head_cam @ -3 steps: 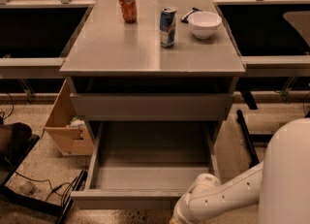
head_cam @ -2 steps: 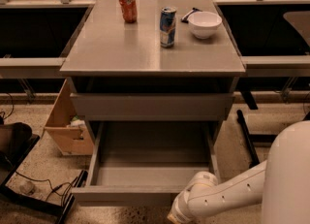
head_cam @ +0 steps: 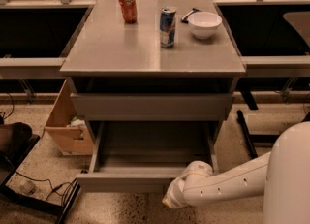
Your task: Close middle drawer
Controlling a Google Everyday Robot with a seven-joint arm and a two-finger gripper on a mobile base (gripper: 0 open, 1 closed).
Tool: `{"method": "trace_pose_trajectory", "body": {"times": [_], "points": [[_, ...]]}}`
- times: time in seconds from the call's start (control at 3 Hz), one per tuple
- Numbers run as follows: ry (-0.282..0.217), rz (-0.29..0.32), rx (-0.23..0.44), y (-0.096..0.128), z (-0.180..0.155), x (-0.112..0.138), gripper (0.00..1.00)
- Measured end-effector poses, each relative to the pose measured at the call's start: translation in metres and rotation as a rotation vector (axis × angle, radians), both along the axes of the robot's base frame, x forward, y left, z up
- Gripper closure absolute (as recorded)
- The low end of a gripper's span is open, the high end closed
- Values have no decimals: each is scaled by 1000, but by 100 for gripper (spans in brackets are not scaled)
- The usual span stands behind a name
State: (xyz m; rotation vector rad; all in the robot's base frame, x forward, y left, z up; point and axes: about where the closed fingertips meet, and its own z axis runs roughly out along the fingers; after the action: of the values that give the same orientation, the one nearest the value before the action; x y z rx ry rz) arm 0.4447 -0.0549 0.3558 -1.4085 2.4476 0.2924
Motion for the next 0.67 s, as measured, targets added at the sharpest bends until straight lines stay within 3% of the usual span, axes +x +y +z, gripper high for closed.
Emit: {"method": "trace_pose_trajectory", "body": {"times": [0.33, 0.67], "points": [[-80, -24, 3, 6, 22, 57, 100], [-108, -42, -14, 5, 37, 86, 100]]}}
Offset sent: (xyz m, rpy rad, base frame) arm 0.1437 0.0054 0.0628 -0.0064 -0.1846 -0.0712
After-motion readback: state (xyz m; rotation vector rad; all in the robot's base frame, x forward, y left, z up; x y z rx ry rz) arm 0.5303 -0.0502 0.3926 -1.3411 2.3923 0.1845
